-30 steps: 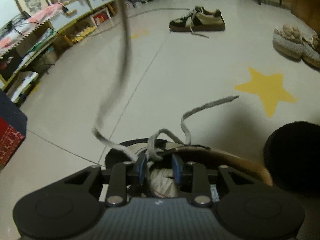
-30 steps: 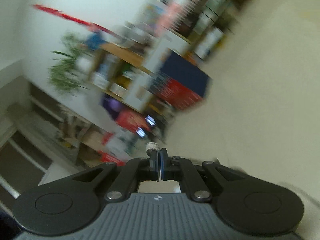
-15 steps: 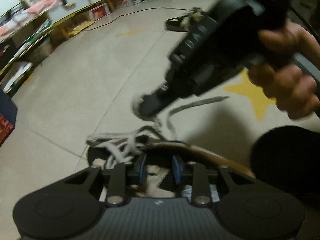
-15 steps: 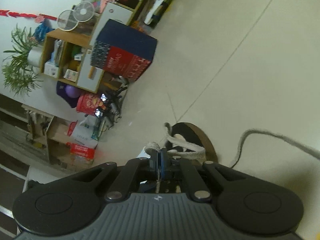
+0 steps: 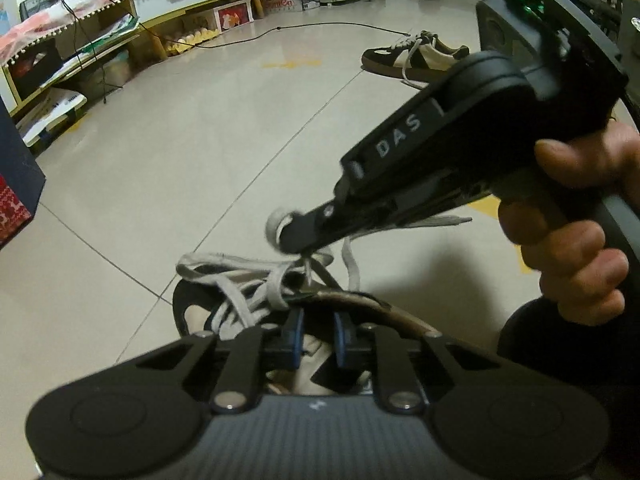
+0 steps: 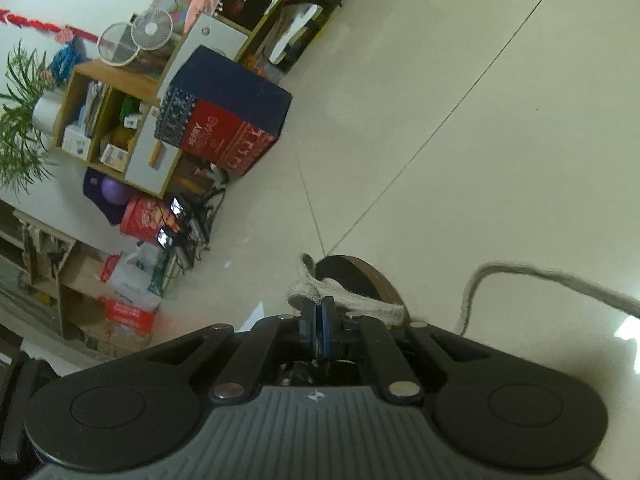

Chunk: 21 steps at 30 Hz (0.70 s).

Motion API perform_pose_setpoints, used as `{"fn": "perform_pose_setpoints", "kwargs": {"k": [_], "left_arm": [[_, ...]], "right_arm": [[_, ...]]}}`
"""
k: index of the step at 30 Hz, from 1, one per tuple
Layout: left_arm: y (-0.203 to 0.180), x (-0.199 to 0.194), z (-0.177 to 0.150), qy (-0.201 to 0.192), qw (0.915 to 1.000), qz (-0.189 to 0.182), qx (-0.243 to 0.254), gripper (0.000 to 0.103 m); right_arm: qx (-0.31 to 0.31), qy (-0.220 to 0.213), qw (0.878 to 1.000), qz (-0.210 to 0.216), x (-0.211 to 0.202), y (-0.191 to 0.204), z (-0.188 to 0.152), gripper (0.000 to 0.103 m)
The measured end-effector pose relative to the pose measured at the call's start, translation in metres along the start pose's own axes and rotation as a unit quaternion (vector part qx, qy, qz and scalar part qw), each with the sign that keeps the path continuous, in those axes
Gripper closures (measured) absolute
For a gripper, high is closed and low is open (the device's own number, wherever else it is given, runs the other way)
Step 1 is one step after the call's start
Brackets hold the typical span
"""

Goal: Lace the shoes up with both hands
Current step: 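Pinch the grey lace loops at the eyelets with the right tool beside the left tool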

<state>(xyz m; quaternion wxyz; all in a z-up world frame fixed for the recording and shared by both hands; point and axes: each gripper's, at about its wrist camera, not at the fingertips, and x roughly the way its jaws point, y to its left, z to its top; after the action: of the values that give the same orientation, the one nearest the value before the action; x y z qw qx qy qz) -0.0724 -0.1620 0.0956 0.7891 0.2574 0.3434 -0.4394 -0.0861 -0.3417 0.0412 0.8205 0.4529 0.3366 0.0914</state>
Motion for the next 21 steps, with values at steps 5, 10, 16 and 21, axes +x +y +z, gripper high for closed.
{"fn": "perform_pose_setpoints", "kwargs": {"k": [5,10,16,21], "left_arm": [[0.001,0.0024,0.0008,0.002,1.0,0.001,0.0,0.087],[0.0037,0.0023,0.0008,0.002,1.0,0.001,-0.006,0.087],[0.0048,0.0037,0.0,0.006,0.9999,0.004,-0.011,0.087],[0.006,0.0035,0.0005,0.005,0.9999,0.005,-0.012,0.087]], "right_arm": [[-0.019,-0.002,1.0,-0.009,0.0028,0.0024,-0.0034,0.098],[-0.037,-0.008,0.999,-0.018,0.0025,0.0024,-0.0038,0.098],[-0.035,-0.013,0.999,-0.008,0.0021,0.0033,-0.006,0.098],[-0.036,-0.021,0.999,-0.004,0.0019,0.007,-0.0074,0.098]]}}
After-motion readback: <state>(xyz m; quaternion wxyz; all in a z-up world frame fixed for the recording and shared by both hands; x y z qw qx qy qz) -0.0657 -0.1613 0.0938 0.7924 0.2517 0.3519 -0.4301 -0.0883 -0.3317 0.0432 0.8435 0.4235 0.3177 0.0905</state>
